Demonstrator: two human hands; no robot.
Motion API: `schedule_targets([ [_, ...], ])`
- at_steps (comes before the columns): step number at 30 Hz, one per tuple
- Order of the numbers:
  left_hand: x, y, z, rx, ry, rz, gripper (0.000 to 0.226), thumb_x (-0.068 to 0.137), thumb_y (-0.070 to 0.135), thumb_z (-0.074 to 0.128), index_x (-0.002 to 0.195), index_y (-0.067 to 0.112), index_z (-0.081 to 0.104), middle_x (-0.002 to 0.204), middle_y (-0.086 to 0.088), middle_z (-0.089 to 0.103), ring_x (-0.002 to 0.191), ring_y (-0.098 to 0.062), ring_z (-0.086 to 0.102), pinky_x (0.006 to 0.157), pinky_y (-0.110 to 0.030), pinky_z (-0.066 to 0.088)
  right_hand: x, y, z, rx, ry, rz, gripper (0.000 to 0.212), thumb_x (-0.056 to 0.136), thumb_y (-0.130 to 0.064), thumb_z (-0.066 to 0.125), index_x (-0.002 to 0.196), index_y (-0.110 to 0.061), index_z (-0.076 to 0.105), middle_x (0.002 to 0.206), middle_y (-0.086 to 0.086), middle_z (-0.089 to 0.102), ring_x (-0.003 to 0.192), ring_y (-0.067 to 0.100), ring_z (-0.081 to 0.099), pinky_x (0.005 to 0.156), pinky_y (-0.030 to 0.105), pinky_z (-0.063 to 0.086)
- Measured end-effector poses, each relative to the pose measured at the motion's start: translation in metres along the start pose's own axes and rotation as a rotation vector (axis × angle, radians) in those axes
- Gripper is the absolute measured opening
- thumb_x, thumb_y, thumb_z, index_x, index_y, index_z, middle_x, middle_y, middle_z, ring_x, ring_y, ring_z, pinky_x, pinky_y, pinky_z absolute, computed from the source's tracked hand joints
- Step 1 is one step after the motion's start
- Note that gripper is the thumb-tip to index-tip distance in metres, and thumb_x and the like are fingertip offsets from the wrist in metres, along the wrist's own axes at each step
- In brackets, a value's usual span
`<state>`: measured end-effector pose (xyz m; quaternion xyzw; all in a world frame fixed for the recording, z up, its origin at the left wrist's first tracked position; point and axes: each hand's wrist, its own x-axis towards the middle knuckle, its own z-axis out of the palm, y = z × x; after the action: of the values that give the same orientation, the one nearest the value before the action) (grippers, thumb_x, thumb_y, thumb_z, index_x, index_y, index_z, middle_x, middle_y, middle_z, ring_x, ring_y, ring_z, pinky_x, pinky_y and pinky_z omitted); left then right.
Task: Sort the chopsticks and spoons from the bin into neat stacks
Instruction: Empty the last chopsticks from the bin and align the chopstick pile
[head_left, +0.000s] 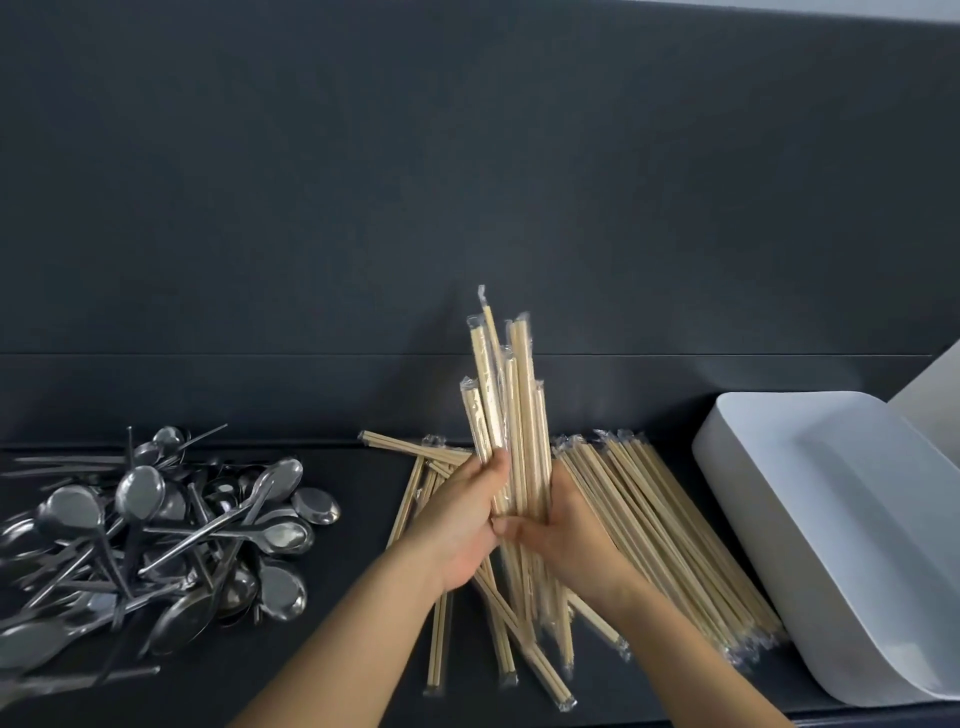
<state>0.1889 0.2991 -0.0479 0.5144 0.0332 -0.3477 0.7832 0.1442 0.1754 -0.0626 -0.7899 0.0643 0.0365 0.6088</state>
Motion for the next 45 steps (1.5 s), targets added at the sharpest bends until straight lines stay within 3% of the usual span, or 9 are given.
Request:
schedule_targets([
  [6,-0.011,0.01,0.016,0.433,-0.038,0.063,0.062,0.099,0.045,0.031,0.15,0.025,0.004,0.157,0.008,0.011,0.143,-0.01,0.009,0.115,-0.032,0.01,0.006,-0.005,-0.003,0.032,0.015,-0.094,0.053,0.076,0.0,0.073,0.12,-0.016,0.049,0.103,0.001,0.066,0.099,0.012,0.065,0.09,0.036,0.053],
  [12,-0.012,0.034,0.028,0.632,-0.111,0.261,0.043,0.089,0.05,0.043,0.129,0.033,0.043,0.119,0.024,0.051,0.116,0.005,0.046,0.1,-0.018,0.033,0.008,-0.011,-0.008,-0.021,0.141,-0.275,0.046,0.078,0.013,0.06,0.108,-0.022,0.056,0.088,0.005,0.063,0.085,0.019,0.064,0.079,0.033,0.056],
  [18,0.008,0.038,0.036,0.26,0.114,0.411,0.049,0.065,0.018,0.085,0.106,0.026,0.059,0.098,0.003,0.072,0.088,-0.009,0.07,0.078,-0.026,0.055,0.006,-0.009,-0.004,-0.178,0.078,-0.246,0.055,0.076,0.0,0.056,0.124,-0.024,0.044,0.091,0.007,0.062,0.08,0.024,0.062,0.073,0.045,0.054],
  [23,0.013,0.033,0.034,0.071,0.206,0.413,0.012,0.081,0.012,0.072,0.091,0.017,0.065,0.071,0.004,0.07,0.079,-0.015,0.069,0.072,-0.028,0.051,0.004,-0.018,-0.009,-0.355,0.084,-0.19,0.029,0.075,-0.003,0.063,0.092,-0.02,0.047,0.066,-0.001,0.053,0.051,0.006,0.047,0.052,0.029,0.045],
  [28,0.016,0.034,0.025,-0.117,0.272,0.42,0.011,0.09,0.011,0.059,0.1,0.016,0.061,0.063,0.006,0.06,0.068,-0.011,0.059,0.078,-0.03,0.052,-0.006,-0.014,-0.018,-0.432,0.038,-0.168,0.043,0.075,-0.02,0.077,0.11,-0.022,0.051,0.079,-0.011,0.059,0.063,-0.002,0.055,0.057,0.014,0.045],
  [33,0.012,0.056,0.006,-0.288,0.321,0.499,0.018,0.092,0.015,0.059,0.109,0.012,0.055,0.078,0.002,0.057,0.075,-0.012,0.061,0.073,-0.025,0.052,-0.027,0.015,-0.037,0.14,0.165,0.101,0.064,0.074,-0.051,0.058,0.128,-0.018,0.049,0.107,-0.007,0.064,0.103,0.009,0.063,0.098,0.032,0.048],
  [39,0.004,0.055,0.014,-0.445,0.297,0.461,0.024,0.091,0.016,0.06,0.115,0.011,0.056,0.086,0.0,0.059,0.079,-0.01,0.066,0.076,-0.024,0.056,-0.017,0.026,-0.027,0.923,0.327,0.346,0.058,0.09,-0.059,0.037,0.129,-0.02,0.055,0.134,0.021,0.052,0.127,0.037,0.046,0.097,0.04,0.043],
  [42,0.003,0.044,0.014,-0.503,0.353,0.402,0.023,0.089,0.017,0.063,0.11,0.009,0.06,0.092,-0.002,0.062,0.085,-0.013,0.068,0.081,-0.027,0.055,-0.015,0.015,-0.028,0.964,0.415,0.307,0.043,0.097,-0.045,0.038,0.119,-0.018,0.064,0.093,0.016,0.071,0.105,0.035,0.06,0.108,0.052,0.035],
  [45,0.003,0.037,0.018,-0.551,0.395,0.333,0.013,0.086,0.016,0.067,0.097,0.009,0.064,0.09,-0.002,0.065,0.087,-0.013,0.068,0.083,-0.027,0.054,-0.014,0.005,-0.02,0.942,0.379,0.287,0.039,0.099,-0.038,0.039,0.119,-0.016,0.063,0.106,0.012,0.071,0.103,0.029,0.065,0.096,0.044,0.047],
])
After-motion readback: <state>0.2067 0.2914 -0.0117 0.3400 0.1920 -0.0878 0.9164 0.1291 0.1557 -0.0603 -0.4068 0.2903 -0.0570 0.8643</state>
